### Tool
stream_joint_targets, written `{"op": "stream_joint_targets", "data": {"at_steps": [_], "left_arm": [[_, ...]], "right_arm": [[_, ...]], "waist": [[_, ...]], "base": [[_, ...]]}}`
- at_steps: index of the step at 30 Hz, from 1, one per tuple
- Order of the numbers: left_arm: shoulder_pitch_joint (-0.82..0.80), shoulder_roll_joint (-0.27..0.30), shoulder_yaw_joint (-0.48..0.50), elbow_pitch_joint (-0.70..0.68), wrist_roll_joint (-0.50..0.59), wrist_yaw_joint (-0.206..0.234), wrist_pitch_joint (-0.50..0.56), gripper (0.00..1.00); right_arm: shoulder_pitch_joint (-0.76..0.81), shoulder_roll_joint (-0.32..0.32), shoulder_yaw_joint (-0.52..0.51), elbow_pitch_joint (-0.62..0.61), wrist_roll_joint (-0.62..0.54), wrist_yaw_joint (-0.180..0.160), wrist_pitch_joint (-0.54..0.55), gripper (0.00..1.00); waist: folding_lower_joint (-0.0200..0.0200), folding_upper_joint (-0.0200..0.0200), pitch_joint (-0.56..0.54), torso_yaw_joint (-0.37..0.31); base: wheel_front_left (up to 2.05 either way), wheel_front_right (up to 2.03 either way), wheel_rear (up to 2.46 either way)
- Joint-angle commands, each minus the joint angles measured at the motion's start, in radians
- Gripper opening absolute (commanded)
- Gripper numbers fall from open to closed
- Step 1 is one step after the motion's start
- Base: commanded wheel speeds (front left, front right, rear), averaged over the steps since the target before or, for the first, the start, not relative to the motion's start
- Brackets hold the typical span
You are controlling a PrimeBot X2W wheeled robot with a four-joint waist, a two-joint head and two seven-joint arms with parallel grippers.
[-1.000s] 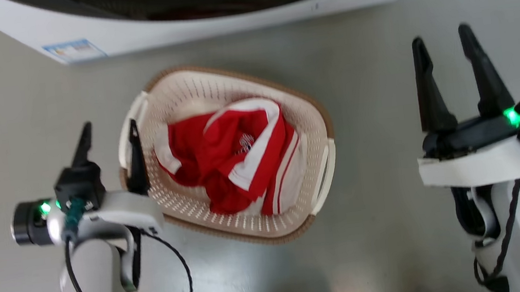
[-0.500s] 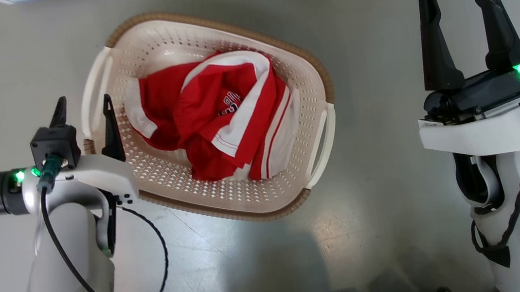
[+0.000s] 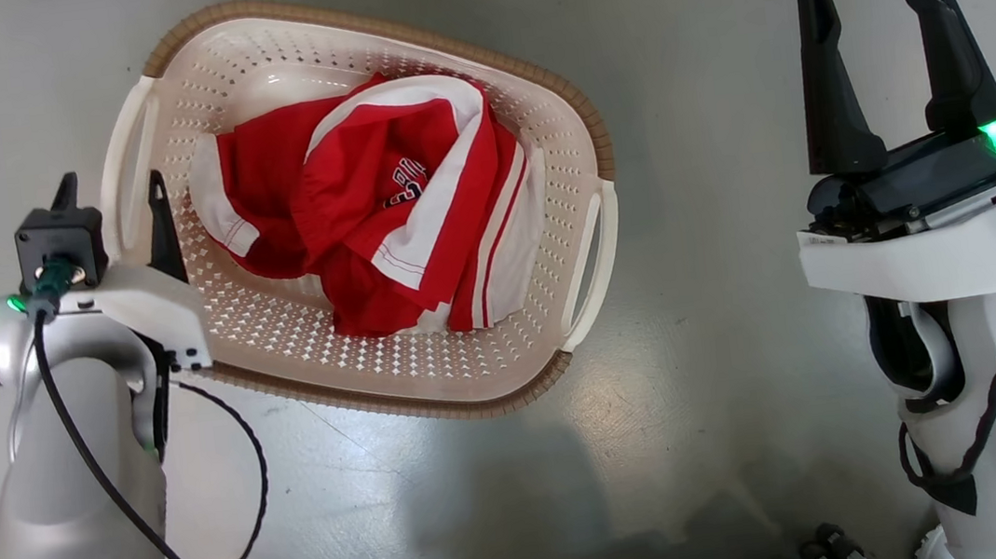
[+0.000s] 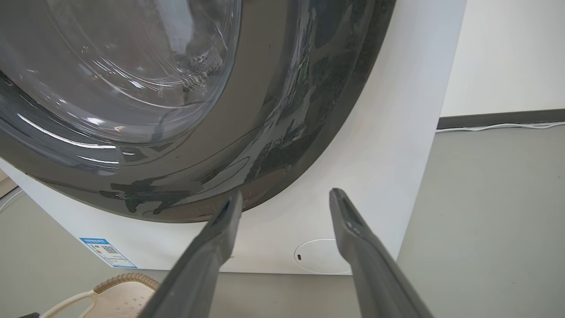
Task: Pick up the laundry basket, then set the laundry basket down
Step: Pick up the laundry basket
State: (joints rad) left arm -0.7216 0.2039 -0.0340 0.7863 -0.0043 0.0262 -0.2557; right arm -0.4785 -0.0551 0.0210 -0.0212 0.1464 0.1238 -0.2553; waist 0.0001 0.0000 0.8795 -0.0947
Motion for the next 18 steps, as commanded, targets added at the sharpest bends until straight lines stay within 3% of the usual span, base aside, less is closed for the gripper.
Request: {"op": "stream_joint_targets", "data": {"at_steps": [1, 4, 6, 7, 8, 13, 18], "left_arm": [[-0.003, 0.041, 0.019, -0.003, 0.006, 0.005, -0.006, 1.00], [-0.012, 0.047, 0.011, 0.007, 0.008, 0.006, -0.006, 0.98], [-0.017, 0.050, 0.007, 0.015, 0.008, 0.005, -0.006, 0.59], [-0.019, 0.051, 0.005, 0.019, 0.007, 0.005, -0.006, 0.48], [-0.019, 0.051, 0.005, 0.019, 0.007, 0.005, -0.006, 0.48], [-0.032, 0.053, -0.006, 0.029, 0.005, 0.007, -0.006, 0.25], [-0.037, 0.054, -0.015, 0.030, 0.001, 0.007, -0.006, 0.09]], "right_arm": [[0.020, 0.005, 0.023, -0.031, 0.010, 0.007, -0.006, 1.00], [0.021, 0.005, 0.025, -0.032, 0.013, 0.007, -0.006, 1.00], [0.020, 0.005, 0.026, -0.032, 0.016, 0.007, -0.006, 1.00], [0.020, 0.005, 0.027, -0.032, 0.017, 0.007, -0.006, 1.00], [0.020, 0.005, 0.027, -0.032, 0.017, 0.007, -0.006, 1.00], [0.017, 0.005, 0.025, -0.032, 0.021, 0.007, -0.006, 1.00], [0.016, 0.005, 0.022, -0.028, 0.022, 0.007, -0.006, 1.00]], "waist": [[-0.0001, 0.0000, 0.002, -0.003], [-0.0001, 0.0000, 0.005, -0.006], [-0.0001, 0.0000, 0.006, -0.008], [-0.0001, 0.0000, 0.007, -0.009], [-0.0001, 0.0000, 0.007, -0.009], [-0.0001, 0.0000, 0.011, -0.013], [-0.0001, 0.0000, 0.011, -0.014]], "base": [[0.00, 0.00, 0.00], [0.00, 0.00, 0.00], [0.00, 0.00, 0.00], [0.00, 0.00, 0.00], [0.00, 0.00, 0.00], [0.00, 0.00, 0.00], [0.00, 0.00, 0.00]]}}
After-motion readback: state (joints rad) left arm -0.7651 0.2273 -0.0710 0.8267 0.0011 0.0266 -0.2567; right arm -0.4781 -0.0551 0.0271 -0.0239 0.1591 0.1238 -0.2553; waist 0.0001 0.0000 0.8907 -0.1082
